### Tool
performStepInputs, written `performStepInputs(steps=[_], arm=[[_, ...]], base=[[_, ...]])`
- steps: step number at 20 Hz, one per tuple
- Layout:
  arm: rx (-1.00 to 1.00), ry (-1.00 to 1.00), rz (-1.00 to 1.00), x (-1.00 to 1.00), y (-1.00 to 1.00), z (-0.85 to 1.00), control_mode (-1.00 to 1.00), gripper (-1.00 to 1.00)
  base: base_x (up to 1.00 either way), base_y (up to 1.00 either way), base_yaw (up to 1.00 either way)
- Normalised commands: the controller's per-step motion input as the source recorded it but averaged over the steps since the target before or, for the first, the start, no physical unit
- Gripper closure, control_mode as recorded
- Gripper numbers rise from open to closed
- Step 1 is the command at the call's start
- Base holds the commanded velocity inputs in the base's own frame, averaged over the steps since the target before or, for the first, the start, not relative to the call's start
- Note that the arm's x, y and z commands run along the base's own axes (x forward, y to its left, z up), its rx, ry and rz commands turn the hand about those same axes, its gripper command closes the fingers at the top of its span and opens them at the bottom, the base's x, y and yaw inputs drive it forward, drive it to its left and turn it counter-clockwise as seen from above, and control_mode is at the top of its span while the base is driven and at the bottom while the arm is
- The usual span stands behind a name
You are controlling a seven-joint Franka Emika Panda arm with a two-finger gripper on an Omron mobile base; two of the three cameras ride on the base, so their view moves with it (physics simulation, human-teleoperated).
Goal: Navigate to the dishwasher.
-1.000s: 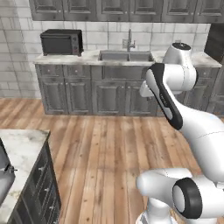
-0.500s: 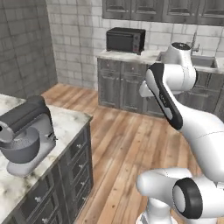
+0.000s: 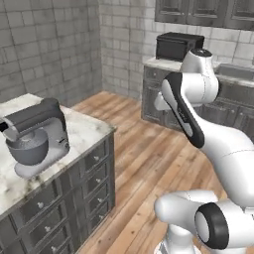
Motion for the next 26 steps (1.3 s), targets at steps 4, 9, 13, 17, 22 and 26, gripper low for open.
performStepInputs(steps=[4,9,13,17,22,26], arm=[[0.0,0.0,0.0,0.0,0.0,0.0,1.0,-1.0],[0.0,0.0,0.0,0.0,0.0,0.0,1.0,-1.0],[0.0,0.0,0.0,0.0,0.0,0.0,1.0,-1.0],[0.0,0.0,0.0,0.0,0.0,0.0,1.0,-1.0],[0.0,0.0,0.0,0.0,0.0,0.0,1.0,-1.0],[0.0,0.0,0.0,0.0,0.0,0.0,1.0,-1.0]], base=[[0.12,-0.59,0.48],[0.04,-0.23,0.66],[0.04,-0.05,0.73],[0.03,-0.24,0.7],[0.0,-0.12,0.71],[0.0,-0.08,0.71]])
